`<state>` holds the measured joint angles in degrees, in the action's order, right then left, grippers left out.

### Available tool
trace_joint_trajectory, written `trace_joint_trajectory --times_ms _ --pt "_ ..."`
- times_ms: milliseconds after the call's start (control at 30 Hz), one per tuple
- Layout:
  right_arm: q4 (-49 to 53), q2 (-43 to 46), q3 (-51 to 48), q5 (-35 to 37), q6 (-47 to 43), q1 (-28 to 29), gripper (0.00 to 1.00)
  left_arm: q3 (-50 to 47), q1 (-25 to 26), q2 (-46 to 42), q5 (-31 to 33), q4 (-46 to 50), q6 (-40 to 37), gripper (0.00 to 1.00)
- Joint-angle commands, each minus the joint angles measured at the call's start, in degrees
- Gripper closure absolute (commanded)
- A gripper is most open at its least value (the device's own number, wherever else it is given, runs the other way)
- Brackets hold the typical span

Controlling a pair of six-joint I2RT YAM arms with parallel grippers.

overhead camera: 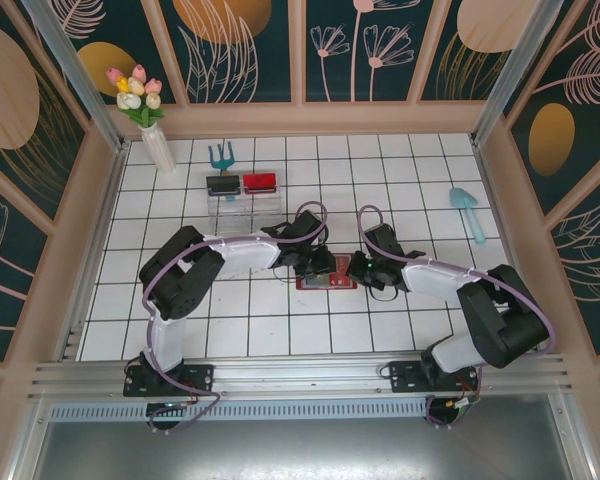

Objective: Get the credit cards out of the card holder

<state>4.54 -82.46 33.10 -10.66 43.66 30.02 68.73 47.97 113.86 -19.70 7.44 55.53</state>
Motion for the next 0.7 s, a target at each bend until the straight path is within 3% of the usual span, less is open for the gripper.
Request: trace_joint_trajectory --times_ms 0,233,367,667 --pt "3.9 -1.4 -0.2 -0.7 -0.1 0.6 0.99 -0.8 0.1 1.4 0.1 1.6 -1.4 0.76" --pt "3.9 -1.6 -0.1 -0.7 -0.1 0.6 0.99 1.5 0.3 2.0 2.5 5.5 -2.9 0.76" --pt "4.1 -1.7 0.1 -0.6 -0.3 0.6 0.99 -1.4 0.3 1.5 -1.9 -1.2 -0.9 0.83" --pt "4.0 -2.1 -0.1 -0.8 -0.3 0.5 0.99 -3.5 0.3 0.3 -2.9 -3.7 -0.2 0.95"
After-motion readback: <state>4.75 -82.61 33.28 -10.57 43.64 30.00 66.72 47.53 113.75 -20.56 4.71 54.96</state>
